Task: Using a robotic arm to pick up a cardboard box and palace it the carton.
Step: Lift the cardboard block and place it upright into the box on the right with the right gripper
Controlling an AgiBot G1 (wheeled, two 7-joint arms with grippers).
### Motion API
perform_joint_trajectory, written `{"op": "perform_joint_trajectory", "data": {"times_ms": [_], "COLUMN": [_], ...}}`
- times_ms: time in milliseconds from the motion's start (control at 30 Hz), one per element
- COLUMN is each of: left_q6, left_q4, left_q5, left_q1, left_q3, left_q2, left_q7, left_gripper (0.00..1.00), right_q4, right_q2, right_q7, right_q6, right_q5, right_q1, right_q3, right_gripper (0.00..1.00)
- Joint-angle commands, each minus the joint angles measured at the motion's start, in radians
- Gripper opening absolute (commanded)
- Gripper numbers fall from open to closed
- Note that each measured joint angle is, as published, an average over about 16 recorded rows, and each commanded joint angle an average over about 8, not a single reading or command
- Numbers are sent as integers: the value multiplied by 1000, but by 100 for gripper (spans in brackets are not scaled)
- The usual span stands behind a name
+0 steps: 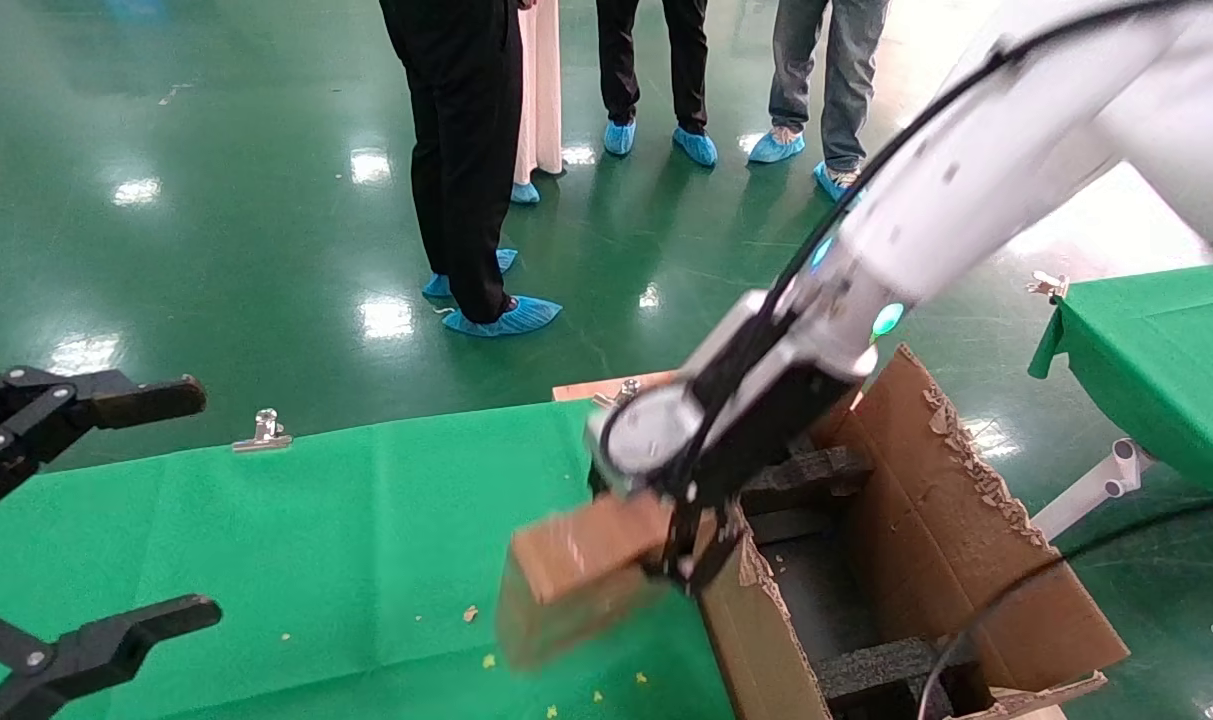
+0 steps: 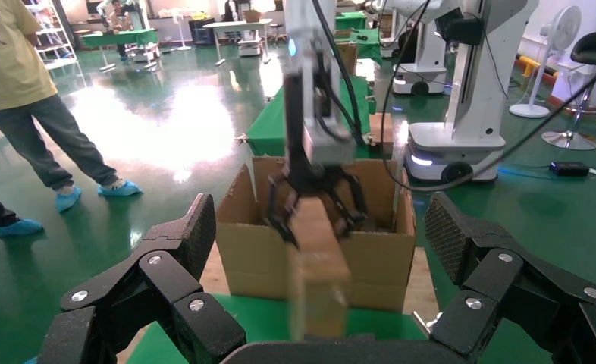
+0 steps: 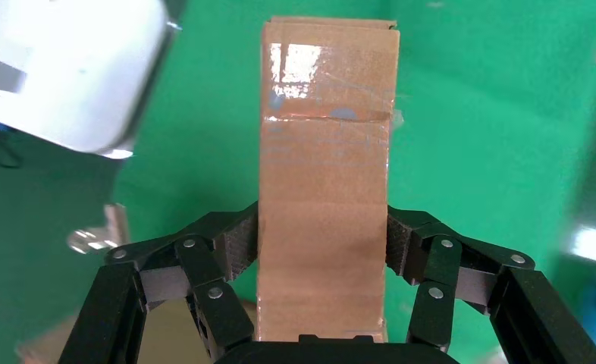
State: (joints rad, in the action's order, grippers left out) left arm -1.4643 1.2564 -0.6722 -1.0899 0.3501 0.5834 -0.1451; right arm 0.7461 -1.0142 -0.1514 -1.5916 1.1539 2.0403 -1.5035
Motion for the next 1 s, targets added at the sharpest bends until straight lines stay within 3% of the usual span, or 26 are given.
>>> {"op": "perform_joint_trajectory", "data": {"times_ms": [33,300,600,1000], "left_q6": [0,0,0,0], "left_q4": [0,0,0,0], "left_q5": [0,0,0,0], "left_q1": [0,0,0,0], "left_q3": [0,0,0,0], "left_q2": [0,0,0,0], "left_q7": [0,0,0,0], "left_gripper": [100,100,100,100], "right_q4": [-16,-93,-128,-123], "right_q2": [5,3,9,143], "right_q7": [-12,-54,-80,-83], "right_q6": [-2,-4,-5,-10], "right_q5": [-20,-84,-147,-177], "right_q1": [43,212,320,463], "right_q3": [-12,-91,-196,-398], "right_gripper": [0,0,0,0]}}
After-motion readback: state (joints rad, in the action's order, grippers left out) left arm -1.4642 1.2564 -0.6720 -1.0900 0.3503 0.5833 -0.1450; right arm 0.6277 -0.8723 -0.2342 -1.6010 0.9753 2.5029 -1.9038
